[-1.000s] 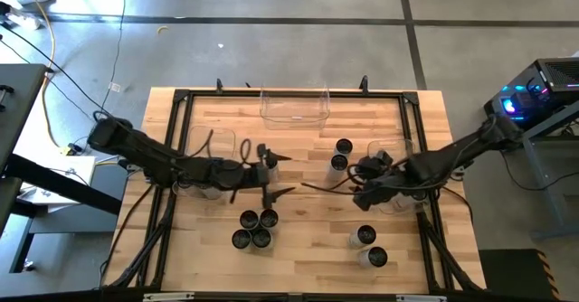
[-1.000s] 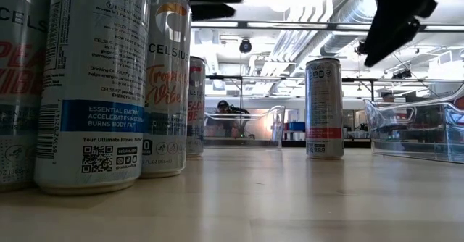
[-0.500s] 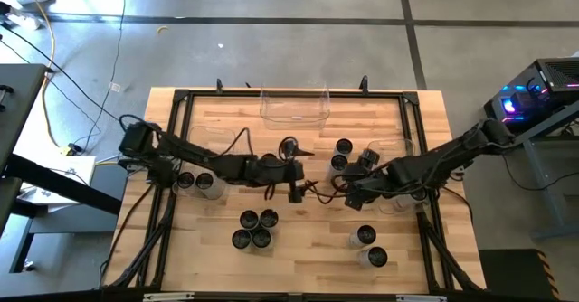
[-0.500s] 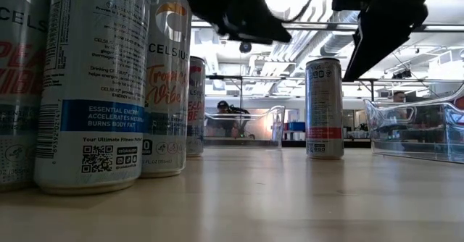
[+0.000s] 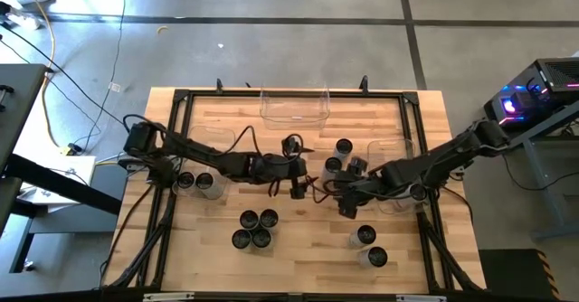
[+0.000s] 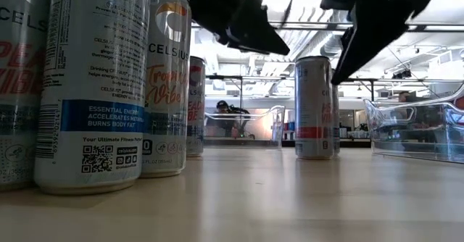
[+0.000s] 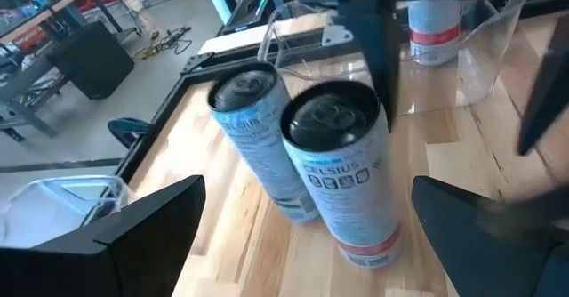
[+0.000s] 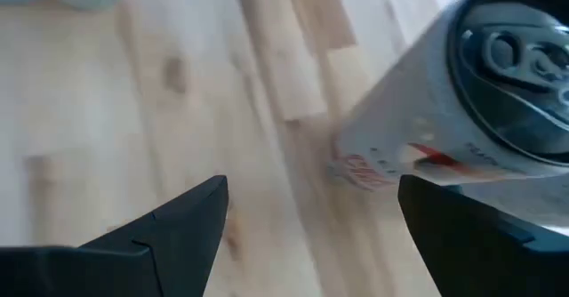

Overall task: Sort soda cans
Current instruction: Put the white-pink soda can into the right transparent bin

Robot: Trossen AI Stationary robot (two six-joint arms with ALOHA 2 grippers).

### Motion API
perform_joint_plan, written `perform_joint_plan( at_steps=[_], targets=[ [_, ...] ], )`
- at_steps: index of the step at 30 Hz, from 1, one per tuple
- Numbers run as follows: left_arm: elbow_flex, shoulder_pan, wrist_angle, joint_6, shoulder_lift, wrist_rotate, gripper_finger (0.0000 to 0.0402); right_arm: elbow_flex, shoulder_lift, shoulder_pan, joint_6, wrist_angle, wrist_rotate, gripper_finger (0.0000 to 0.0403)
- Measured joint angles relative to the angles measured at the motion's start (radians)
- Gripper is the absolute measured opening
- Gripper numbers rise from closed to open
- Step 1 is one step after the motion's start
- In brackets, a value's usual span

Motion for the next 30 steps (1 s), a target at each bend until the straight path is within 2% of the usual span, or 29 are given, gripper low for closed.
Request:
perform_joint_plan(
  at_steps=[9,11,15,22,30],
  targets=[
    [0.001,-0.003,-0.063,-0.006,-0.025,0.017,0.0394,0.0,-0.085,0.066,0.116,-0.095,-0.08,0.0325],
    [0.001,0.005,-0.05,-0.008,-0.01,0.054,0.0394,0.0,-0.103,0.08,0.154,-0.17,-0.062,0.0325],
    [-0.001,0.02,-0.016,-0.008,0.023,0.059,0.0394,0.0,-0.107,0.064,0.191,-0.252,0.036,0.0325],
    [-0.001,0.051,0.081,0.025,0.094,0.059,0.0394,-0.062,-0.104,-0.003,0.065,-0.012,0.055,0.0325],
    [-0.001,0.064,0.117,0.038,0.108,0.027,0.0394,-0.074,-0.104,-0.065,0.048,0.018,0.094,0.0325]
  ],
)
